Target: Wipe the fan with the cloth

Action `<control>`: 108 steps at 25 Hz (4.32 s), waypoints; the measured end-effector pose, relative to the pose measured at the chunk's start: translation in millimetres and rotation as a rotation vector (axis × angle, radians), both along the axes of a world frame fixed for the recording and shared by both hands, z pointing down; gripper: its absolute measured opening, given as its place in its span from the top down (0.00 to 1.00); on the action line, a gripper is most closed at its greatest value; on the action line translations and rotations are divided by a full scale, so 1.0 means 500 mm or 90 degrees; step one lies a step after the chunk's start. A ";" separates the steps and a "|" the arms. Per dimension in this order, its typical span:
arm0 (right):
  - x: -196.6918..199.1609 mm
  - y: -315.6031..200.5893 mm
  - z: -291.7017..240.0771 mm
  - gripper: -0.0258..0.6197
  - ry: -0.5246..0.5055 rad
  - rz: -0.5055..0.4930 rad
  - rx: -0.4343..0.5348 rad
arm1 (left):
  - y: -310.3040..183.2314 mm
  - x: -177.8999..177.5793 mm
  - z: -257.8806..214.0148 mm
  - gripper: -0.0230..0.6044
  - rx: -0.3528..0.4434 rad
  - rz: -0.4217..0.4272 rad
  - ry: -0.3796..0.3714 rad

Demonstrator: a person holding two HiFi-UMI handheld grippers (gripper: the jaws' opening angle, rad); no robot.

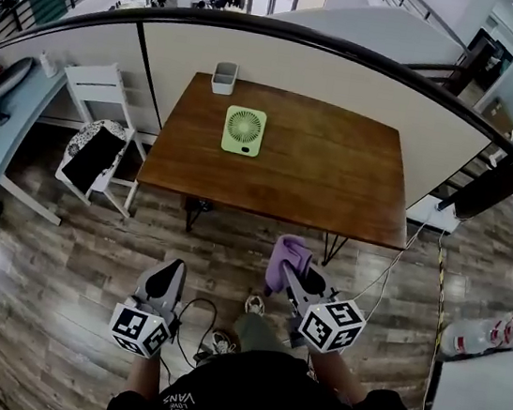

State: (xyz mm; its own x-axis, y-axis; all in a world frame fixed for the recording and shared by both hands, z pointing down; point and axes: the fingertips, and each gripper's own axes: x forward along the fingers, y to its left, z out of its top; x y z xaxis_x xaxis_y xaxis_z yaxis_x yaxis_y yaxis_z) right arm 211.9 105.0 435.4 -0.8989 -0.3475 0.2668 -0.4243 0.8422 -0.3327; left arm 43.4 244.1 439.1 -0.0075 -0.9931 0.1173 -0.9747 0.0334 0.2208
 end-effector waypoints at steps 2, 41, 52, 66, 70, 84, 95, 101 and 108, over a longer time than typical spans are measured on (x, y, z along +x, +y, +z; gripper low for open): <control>-0.013 -0.019 0.012 0.82 0.005 0.000 -0.006 | -0.013 -0.014 0.008 0.95 -0.004 -0.002 0.005; -0.364 -0.407 0.081 0.82 0.036 -0.007 -0.042 | -0.488 -0.335 0.078 0.95 -0.068 0.060 0.017; -0.477 -0.441 0.100 0.82 0.056 0.139 -0.031 | -0.600 -0.472 0.137 0.94 -0.109 0.217 0.019; -0.574 -0.462 0.112 0.82 0.092 0.223 0.030 | -0.677 -0.502 0.224 0.94 -0.147 0.361 0.035; -0.597 -0.472 0.131 0.82 0.113 0.198 0.043 | -0.700 -0.490 0.251 0.94 -0.163 0.378 0.039; -0.669 -0.534 0.181 0.82 0.149 0.115 0.075 | -0.762 -0.469 0.364 0.70 -0.250 0.402 0.049; -0.756 -0.561 0.204 0.82 0.145 0.032 0.111 | -0.810 -0.442 0.412 0.70 -0.265 0.434 0.025; -0.758 -0.575 0.217 0.82 0.154 0.021 0.106 | -0.826 -0.420 0.419 0.80 -0.287 0.447 -0.007; -0.720 -0.593 0.223 0.82 0.161 0.048 0.091 | -0.830 -0.421 0.421 0.81 -0.290 0.451 0.002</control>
State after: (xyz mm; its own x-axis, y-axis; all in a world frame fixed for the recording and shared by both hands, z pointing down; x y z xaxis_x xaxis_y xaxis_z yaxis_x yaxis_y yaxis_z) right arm -147.9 -191.7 547.0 -0.7808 -0.4606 0.4221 -0.5411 0.8363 -0.0883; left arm -167.0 -170.7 649.7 0.6006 -0.6188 0.5063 -0.7983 -0.4994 0.3366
